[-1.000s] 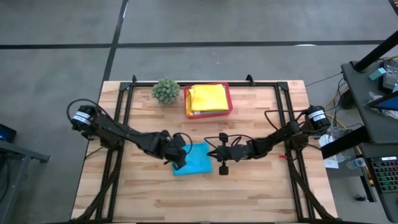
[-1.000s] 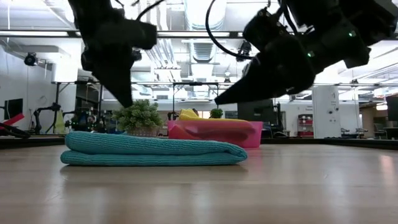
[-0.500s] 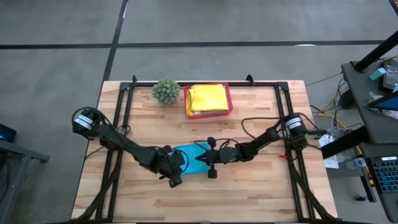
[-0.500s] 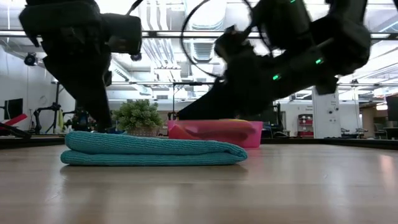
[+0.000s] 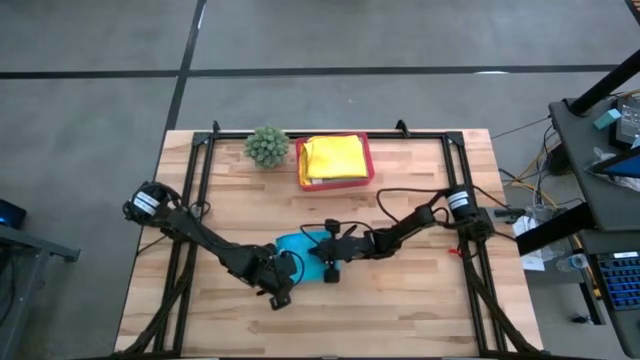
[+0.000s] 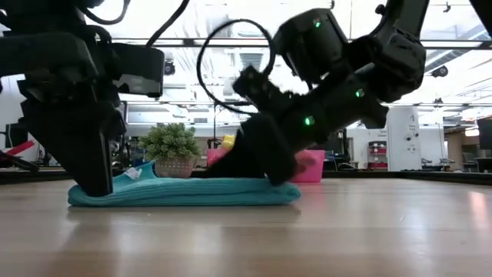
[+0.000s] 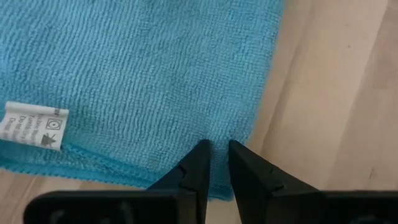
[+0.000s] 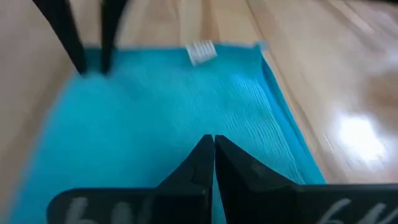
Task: Fold microfiber towels
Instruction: Fold the blue microfiber towel
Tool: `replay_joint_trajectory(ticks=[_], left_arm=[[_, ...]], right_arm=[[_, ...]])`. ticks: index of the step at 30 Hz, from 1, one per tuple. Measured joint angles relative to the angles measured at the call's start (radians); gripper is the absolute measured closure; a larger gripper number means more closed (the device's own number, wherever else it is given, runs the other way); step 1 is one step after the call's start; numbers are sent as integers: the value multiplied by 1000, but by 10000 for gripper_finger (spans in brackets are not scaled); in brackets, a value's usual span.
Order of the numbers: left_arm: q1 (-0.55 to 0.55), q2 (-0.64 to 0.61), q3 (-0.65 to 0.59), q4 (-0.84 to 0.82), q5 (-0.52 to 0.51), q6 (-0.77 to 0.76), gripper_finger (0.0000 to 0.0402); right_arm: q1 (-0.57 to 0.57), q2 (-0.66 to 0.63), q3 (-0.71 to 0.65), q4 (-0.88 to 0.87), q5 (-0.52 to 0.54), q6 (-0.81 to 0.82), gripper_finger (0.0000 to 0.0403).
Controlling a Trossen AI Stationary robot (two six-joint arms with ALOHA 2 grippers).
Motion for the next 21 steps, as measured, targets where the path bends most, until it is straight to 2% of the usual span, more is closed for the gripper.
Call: replay_joint_trajectory(ticks=[7, 15, 21], left_arm=[[1, 19, -7, 5, 7, -20, 354], [1, 2, -8, 2, 7, -21, 354], [3, -40, 3, -7, -12, 5, 354]], right_arm=[[-27, -27, -41, -58, 63, 4, 394], [-19, -116, -55, -124, 63, -6, 394], [-2, -211, -55, -246, 48, 23, 394]])
